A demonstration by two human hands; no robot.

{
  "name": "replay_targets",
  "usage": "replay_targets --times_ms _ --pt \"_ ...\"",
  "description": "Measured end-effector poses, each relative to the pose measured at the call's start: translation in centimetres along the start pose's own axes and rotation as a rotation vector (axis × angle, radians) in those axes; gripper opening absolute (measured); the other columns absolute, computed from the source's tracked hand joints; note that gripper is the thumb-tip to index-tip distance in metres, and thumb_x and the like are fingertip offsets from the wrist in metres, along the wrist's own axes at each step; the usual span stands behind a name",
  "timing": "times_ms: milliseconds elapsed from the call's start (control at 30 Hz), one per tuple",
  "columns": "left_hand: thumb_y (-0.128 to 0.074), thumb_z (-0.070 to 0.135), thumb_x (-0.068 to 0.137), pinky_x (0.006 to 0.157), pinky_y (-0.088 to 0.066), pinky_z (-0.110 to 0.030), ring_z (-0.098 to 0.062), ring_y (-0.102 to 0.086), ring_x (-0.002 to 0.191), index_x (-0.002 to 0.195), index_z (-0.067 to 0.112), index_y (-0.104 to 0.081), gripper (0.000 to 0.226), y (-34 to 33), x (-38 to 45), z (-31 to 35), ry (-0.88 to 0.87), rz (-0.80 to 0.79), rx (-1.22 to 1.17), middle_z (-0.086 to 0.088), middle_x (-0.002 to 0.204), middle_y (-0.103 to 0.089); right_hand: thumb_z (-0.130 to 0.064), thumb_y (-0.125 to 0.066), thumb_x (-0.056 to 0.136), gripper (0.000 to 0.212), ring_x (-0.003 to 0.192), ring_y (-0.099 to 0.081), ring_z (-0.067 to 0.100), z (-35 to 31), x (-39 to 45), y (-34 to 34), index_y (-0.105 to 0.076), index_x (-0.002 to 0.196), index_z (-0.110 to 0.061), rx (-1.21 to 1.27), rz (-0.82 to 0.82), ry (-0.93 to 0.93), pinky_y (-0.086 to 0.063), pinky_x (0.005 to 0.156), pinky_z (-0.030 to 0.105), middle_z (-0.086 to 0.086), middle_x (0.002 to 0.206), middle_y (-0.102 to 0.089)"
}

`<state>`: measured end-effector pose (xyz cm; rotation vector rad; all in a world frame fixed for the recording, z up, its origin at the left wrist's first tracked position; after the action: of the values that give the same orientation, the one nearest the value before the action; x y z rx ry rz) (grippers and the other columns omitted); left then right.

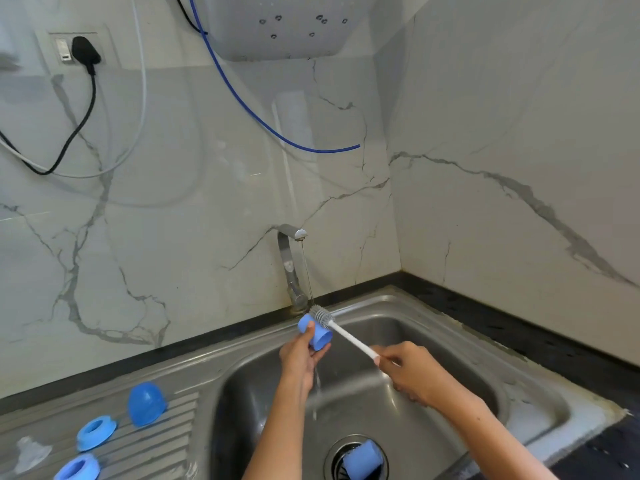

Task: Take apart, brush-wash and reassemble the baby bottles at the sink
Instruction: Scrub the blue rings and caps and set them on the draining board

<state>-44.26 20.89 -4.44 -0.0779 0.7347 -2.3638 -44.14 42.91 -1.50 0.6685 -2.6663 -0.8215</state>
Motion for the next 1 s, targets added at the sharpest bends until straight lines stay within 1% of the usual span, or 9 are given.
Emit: replay_targets --times_ms 67,167,300,433,533,667,800,900,1000 --pt "-0.058 0.009 0.092 0.059 -0.06 -0.035 -0.03 -0.063 0.09 0.114 -0.005 -0.052 0.027 -0.9 -0.2 -0.1 0.02 -0.069 0.007 -0.021 0.103 -0.061 -0.027 -0.045 0.102 0.034 0.049 -0.039 -0.001 -0.6 0.5 -0.5 -0.056 0.134 -0.027 -0.023 0.039 0.023 -0.03 0.041 0.007 -0.01 0.072 -0.052" --pt "-0.051 0.01 0.097 0.067 -0.058 -0.044 -0.036 -0.06 0.095 0.12 -0.006 -0.047 0.029 -0.9 0.0 0.1 0.047 -0.068 -0.116 -0.027 0.118 -0.053 -0.027 -0.043 0.102 0.035 0.045 -0.035 0.005 -0.8 0.4 -0.9 -0.052 0.136 -0.032 0.064 -0.027 0.0 -0.031 0.039 0.015 -0.003 0.067 -0.047" --pt "-0.047 0.012 0.099 0.099 -0.043 -0.056 -0.04 -0.052 0.114 0.136 -0.006 -0.036 0.042 0.3 1.2 0.6 0.066 0.018 -0.282 -0.029 0.129 -0.045 -0.031 -0.045 0.101 0.035 0.039 -0.033 0.006 0.3 -0.6 -0.3 -0.053 0.134 -0.037 0.123 -0.125 -0.063 -0.031 0.037 0.018 0.0 0.061 -0.045" --pt "-0.044 0.01 0.1 0.092 -0.043 -0.054 -0.035 -0.058 0.093 0.136 -0.01 -0.035 0.043 -0.3 1.1 0.1 0.108 -0.066 -0.221 -0.029 0.12 -0.049 -0.031 -0.044 0.101 0.034 0.041 -0.034 0.008 0.6 -0.1 -0.5 -0.053 0.134 -0.036 0.081 -0.086 -0.068 -0.033 0.037 0.019 0.0 0.063 -0.047" --pt "-0.045 0.009 0.099 0.095 -0.041 -0.049 -0.031 -0.058 0.09 0.133 -0.012 -0.037 0.04 -1.0 0.6 -0.1 0.12 -0.11 -0.195 -0.026 0.106 -0.056 -0.03 -0.042 0.102 0.035 0.042 -0.032 0.008 0.3 0.7 -1.3 -0.052 0.135 -0.034 0.102 -0.05 -0.074 -0.031 0.037 0.019 0.001 0.064 -0.045" --pt "-0.043 0.016 0.101 0.104 -0.039 -0.053 -0.036 -0.057 0.092 0.136 -0.002 -0.035 0.04 -1.2 1.4 0.3 0.11 -0.086 -0.312 -0.027 0.125 -0.048 -0.029 -0.042 0.102 0.037 0.043 -0.032 0.008 -0.2 0.6 -1.6 -0.048 0.138 -0.034 0.099 -0.076 -0.055 -0.032 0.039 0.018 0.001 0.066 -0.045" --pt "-0.054 0.024 0.096 0.092 -0.048 -0.044 -0.025 -0.059 0.089 0.109 0.004 -0.054 0.024 -2.2 0.7 0.4 0.049 -0.107 -0.195 -0.019 0.107 -0.057 -0.03 -0.042 0.102 0.038 0.043 -0.032 0.008 -0.4 0.3 -1.8 -0.047 0.139 -0.035 0.083 -0.086 -0.051 -0.033 0.039 0.018 0.0 0.066 -0.046" --pt "-0.053 0.012 0.096 0.089 -0.047 -0.044 -0.024 -0.057 0.084 0.126 -0.002 -0.047 0.033 -1.6 0.9 0.2 0.016 -0.02 -0.199 -0.017 0.098 -0.054 -0.03 -0.044 0.101 0.037 0.042 -0.033 0.007 -0.1 0.1 -1.4 -0.049 0.137 -0.035 0.129 -0.119 -0.077 -0.032 0.039 0.019 -0.001 0.063 -0.045" --pt "-0.051 0.012 0.097 0.082 -0.049 -0.048 -0.029 -0.057 0.085 0.133 -0.007 -0.04 0.042 -0.3 1.5 0.6 0.003 0.031 -0.257 -0.021 0.104 -0.054 -0.03 -0.045 0.101 0.034 0.039 -0.035 0.005 0.1 -0.7 -1.1 -0.053 0.134 -0.033 0.176 -0.156 -0.082 -0.033 0.038 0.018 -0.001 0.061 -0.047"
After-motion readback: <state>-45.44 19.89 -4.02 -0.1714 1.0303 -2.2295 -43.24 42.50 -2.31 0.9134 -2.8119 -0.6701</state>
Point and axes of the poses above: each hand's wrist, its own x-axis towards the middle knuckle, its own y-axis out of the back of the hand, z = x × y, the point moved 4 cm from there along x, towards the middle knuckle
